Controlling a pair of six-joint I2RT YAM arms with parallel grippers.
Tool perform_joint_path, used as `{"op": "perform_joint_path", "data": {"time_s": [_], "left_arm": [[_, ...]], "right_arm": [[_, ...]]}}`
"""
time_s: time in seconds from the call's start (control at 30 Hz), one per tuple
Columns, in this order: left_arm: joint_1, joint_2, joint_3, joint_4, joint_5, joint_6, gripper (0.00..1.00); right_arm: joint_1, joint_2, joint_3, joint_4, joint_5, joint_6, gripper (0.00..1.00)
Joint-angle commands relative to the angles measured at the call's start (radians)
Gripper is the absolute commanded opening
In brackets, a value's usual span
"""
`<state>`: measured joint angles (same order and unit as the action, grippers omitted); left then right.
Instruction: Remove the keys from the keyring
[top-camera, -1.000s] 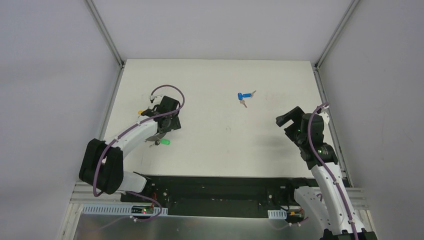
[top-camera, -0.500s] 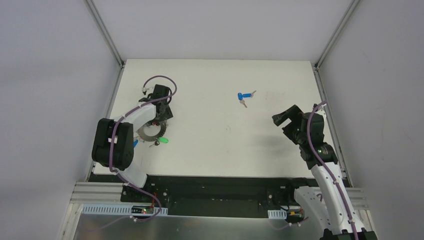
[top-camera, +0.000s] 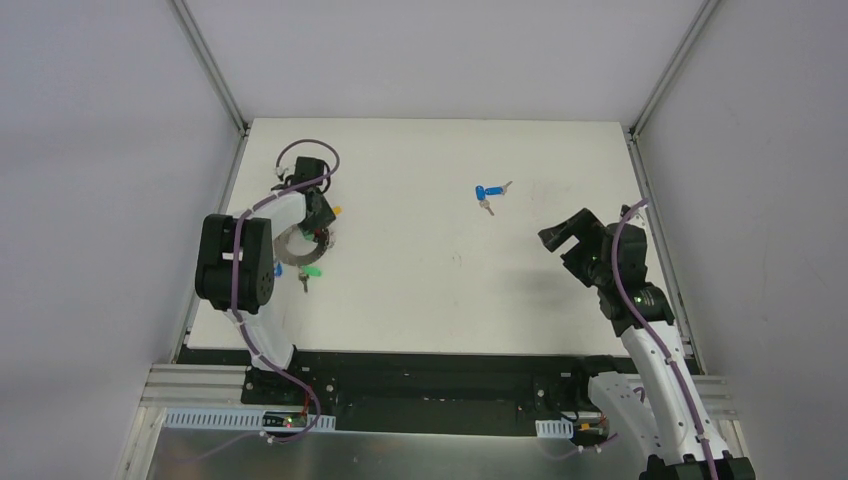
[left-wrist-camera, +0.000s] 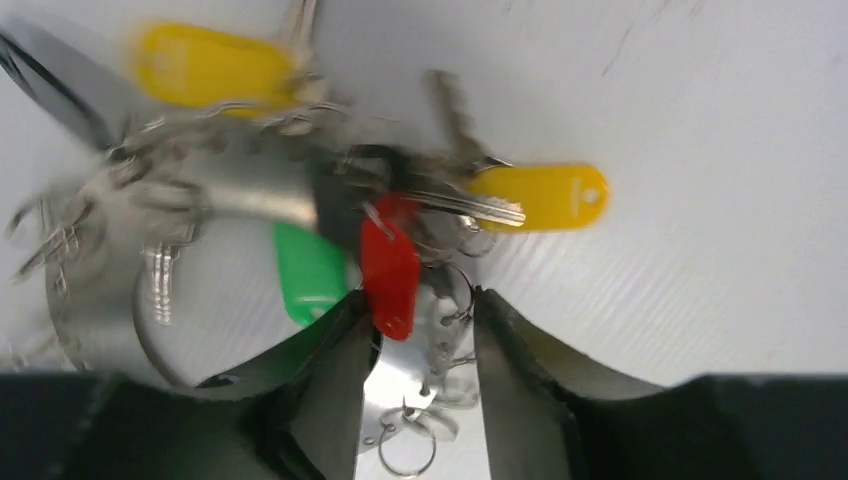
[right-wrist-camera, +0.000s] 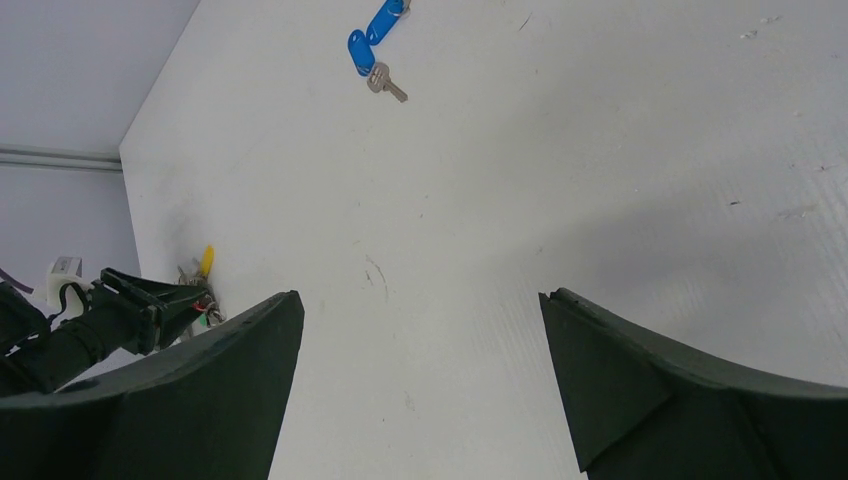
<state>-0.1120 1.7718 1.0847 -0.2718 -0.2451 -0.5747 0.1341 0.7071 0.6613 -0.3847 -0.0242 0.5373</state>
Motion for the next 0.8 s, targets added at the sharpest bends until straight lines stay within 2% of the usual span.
{"op": "perform_joint_path", "data": {"time_s": [0.0, 0.1, 0.23, 0.4, 0.63, 0.67, 0.73, 0.77], "left_arm": [[0.019, 0.097, 0.022, 0.056, 0.213, -0.049, 0.32], [-0.003, 0.095, 0.002, 0.088, 0.296, -0.044, 0.0], [-0.095, 0.051, -0.023, 0.09, 0.353, 0.007, 0.0], [-0.285, -0.074, -0.076, 0.089, 0.371, 0.082, 0.0], [-0.336, -0.303, -0.16, 0.085, 0.433, 0.082, 0.0], [-0.336, -0.327, -0.161, 0.084, 0.465, 0.095, 0.05], [-0.336, -0.371, -0.167, 0.081, 0.53, 0.116, 0.42], [-0.336, -0.393, -0.167, 0.069, 0.534, 0.121, 0.54]], "right_arm": [[-0.005, -0.003, 0.025, 0.043, -0.025, -0.009, 0.99], [-0.005, -0.002, 0.029, 0.043, -0.024, -0.01, 0.99], [-0.005, 0.003, 0.03, 0.047, -0.028, -0.008, 0.99], [-0.006, 0.019, 0.03, 0.061, -0.068, -0.011, 0.99], [-0.004, 0.034, 0.037, 0.068, -0.087, -0.009, 0.99], [-0.005, 0.034, 0.035, 0.074, -0.091, -0.01, 0.99], [-0.004, 0.042, 0.032, 0.084, -0.106, -0.012, 0.99], [-0.005, 0.048, 0.033, 0.083, -0.123, -0.016, 0.99]]}}
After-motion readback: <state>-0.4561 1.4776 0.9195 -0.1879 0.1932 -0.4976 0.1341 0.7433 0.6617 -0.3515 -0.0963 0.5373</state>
